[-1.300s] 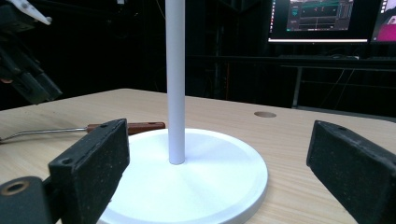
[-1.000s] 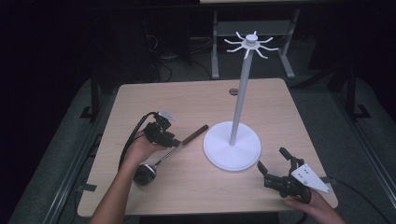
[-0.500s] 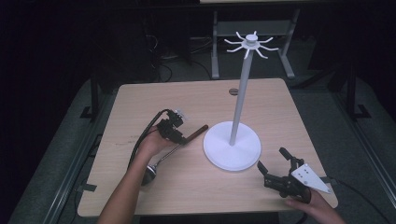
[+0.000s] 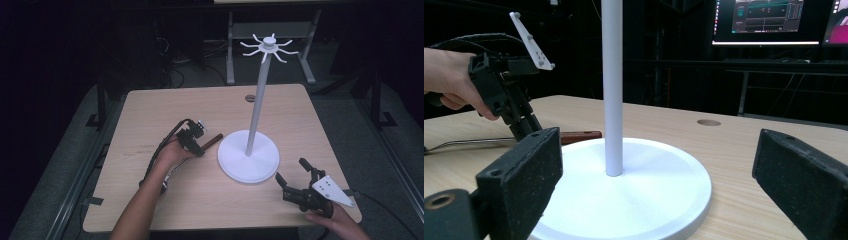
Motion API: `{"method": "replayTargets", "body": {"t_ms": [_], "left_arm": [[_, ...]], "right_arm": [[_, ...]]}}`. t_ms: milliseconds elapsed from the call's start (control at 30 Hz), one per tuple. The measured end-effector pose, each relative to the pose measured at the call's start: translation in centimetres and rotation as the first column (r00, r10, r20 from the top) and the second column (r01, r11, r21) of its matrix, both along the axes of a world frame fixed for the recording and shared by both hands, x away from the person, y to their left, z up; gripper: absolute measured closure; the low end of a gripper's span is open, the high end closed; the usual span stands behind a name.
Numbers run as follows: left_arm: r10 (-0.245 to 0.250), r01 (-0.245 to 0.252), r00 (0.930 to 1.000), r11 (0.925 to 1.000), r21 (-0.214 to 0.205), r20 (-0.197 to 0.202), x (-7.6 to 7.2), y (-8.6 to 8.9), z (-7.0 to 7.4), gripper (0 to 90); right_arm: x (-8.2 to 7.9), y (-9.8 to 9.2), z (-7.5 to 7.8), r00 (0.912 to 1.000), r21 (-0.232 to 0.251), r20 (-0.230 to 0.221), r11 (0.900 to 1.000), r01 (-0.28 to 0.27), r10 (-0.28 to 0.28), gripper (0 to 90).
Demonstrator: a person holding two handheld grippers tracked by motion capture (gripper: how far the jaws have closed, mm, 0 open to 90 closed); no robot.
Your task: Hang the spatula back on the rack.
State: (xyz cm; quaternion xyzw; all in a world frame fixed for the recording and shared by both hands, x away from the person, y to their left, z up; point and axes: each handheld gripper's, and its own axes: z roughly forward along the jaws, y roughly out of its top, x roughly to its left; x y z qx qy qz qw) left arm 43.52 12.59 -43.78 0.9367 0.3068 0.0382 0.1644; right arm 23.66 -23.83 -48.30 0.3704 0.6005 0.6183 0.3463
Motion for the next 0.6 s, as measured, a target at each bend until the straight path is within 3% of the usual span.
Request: {"method": "replayTargets", "body": {"t_ms": [300, 600], "left_arm": [[-0.007, 0.007, 1.0, 0.9997, 0.025, 0.003, -0.13, -0.22, -0.03, 70.5], [0.035, -0.036, 0.9993, 0.999, 0.026, 0.008, -0.08, -0.22, -0.02, 72.7]], "right_arm": [[0.0, 0.0, 0.0, 1.0, 0.001, 0.0, 1.0, 0.0, 0.0, 5.5], [0.0, 0.0, 0.0, 1.0, -0.001, 0.0, 1.0, 0.0, 0.0, 5.5]]}}
